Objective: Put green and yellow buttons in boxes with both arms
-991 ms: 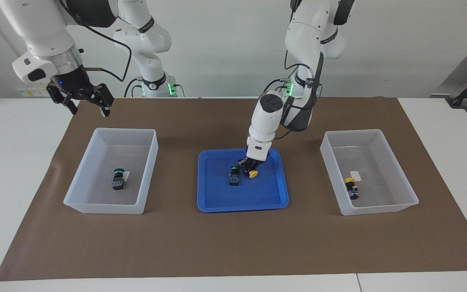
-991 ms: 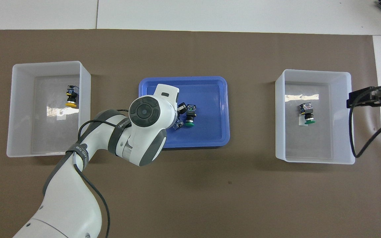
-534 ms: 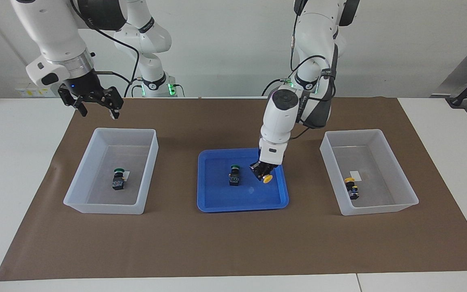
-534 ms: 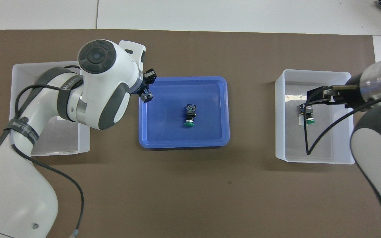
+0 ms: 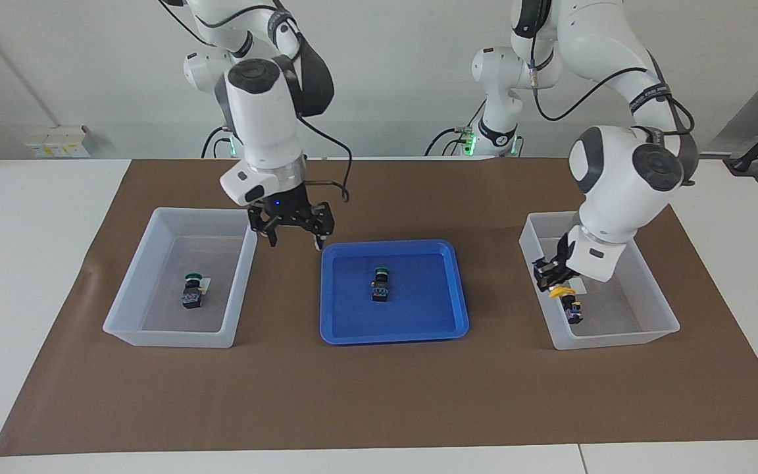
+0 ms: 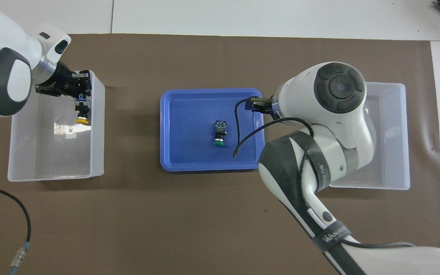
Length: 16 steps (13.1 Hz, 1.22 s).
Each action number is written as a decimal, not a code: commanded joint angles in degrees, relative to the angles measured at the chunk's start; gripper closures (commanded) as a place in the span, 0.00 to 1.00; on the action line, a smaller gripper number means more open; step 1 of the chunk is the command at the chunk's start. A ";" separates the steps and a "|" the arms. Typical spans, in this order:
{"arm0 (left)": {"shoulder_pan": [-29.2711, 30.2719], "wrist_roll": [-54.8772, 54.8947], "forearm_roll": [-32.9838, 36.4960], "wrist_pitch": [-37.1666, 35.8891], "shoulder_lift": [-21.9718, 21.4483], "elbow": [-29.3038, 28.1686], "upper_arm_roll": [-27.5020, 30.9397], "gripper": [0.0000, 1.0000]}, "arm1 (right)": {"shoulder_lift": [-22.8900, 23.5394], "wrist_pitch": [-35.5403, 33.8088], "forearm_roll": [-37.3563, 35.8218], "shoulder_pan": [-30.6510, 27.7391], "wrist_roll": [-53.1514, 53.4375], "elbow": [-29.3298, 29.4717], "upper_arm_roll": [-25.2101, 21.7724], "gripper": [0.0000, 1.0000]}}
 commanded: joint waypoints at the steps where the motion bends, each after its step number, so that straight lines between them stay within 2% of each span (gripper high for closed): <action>1: 5.36 12.65 -0.92 0.16 -1.40 -2.13 -0.30 1.00 | 4.94 5.73 0.21 2.63 3.61 0.75 -0.01 0.00; 3: 8.63 18.73 -0.92 3.22 -2.01 -5.20 -0.30 1.00 | 8.28 8.80 0.12 4.57 4.22 0.84 -0.01 0.00; 5: 9.43 21.30 -0.83 7.96 -2.02 -9.06 -0.21 1.00 | 12.50 13.10 -0.93 7.02 7.63 1.19 -0.09 0.00; 11: 9.43 22.45 -0.74 21.93 -1.32 -20.31 -0.12 1.00 | 14.98 14.89 -3.48 8.53 8.09 -0.30 -0.09 0.00; 12: 9.43 22.45 -0.74 24.48 -1.14 -21.90 -0.12 1.00 | 14.98 14.97 -3.48 8.44 8.09 -0.31 -0.09 0.05; 15: 9.26 22.36 -0.74 29.42 -0.70 -24.54 -0.12 1.00 | 14.98 14.89 -3.48 8.62 8.53 -0.57 -0.09 0.62; 16: 9.17 22.28 -0.74 29.78 -0.18 -24.64 -0.12 1.00 | 14.90 14.19 -3.48 8.62 8.53 -0.40 -0.09 0.87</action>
